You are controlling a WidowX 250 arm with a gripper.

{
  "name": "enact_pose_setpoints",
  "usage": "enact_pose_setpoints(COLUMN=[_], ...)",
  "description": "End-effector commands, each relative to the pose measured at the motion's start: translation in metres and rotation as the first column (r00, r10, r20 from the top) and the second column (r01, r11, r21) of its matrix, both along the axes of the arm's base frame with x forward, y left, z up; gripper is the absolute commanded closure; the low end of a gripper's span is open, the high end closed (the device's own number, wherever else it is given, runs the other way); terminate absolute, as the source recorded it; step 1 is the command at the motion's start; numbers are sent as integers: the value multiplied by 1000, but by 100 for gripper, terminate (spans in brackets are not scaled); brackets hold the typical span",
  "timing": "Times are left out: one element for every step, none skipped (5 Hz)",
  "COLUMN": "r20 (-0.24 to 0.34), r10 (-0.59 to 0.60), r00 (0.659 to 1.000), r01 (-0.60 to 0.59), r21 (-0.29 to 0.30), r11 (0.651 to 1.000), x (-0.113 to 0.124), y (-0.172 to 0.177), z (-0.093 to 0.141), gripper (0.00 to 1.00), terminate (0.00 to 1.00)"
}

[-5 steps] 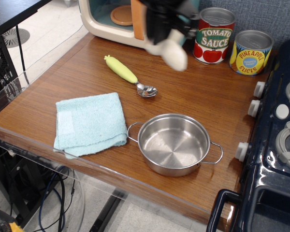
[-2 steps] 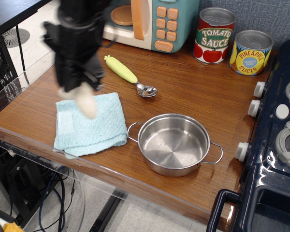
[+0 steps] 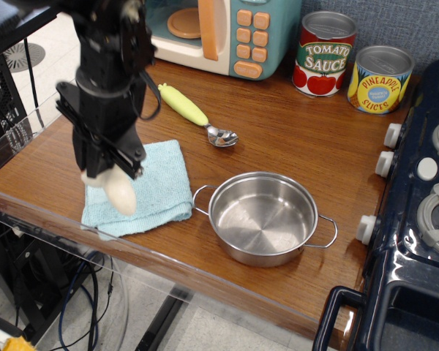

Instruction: Put the mushroom on top of the napkin.

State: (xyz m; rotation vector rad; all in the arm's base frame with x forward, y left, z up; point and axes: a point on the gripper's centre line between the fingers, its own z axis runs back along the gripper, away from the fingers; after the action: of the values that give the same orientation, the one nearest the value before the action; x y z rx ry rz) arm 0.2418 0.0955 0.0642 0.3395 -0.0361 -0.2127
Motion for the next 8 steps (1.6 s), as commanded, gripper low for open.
enact_pose_setpoints(r20=[24,33,41,39,84,84,84,84], r10=[-21,-17,-61,-26,-4,-4,-4,-4], r00=[999,999,997,999,996,996,996,996], r01=[21,17,60,23,-1,-1,-1,-1], r21=[-1,1,27,75,59,59,59,59], r11=[1000,1000,998,997,998,998,998,998], x=[15,19,26,23,20,20,20,20], y=[5,4,-7,-6,-6,-6,-6,-6], z=[-1,3,17,45,72,72,72,72], gripper=[0,0,0,0,0,0,0,0], terminate=[0,0,0,0,0,0,0,0])
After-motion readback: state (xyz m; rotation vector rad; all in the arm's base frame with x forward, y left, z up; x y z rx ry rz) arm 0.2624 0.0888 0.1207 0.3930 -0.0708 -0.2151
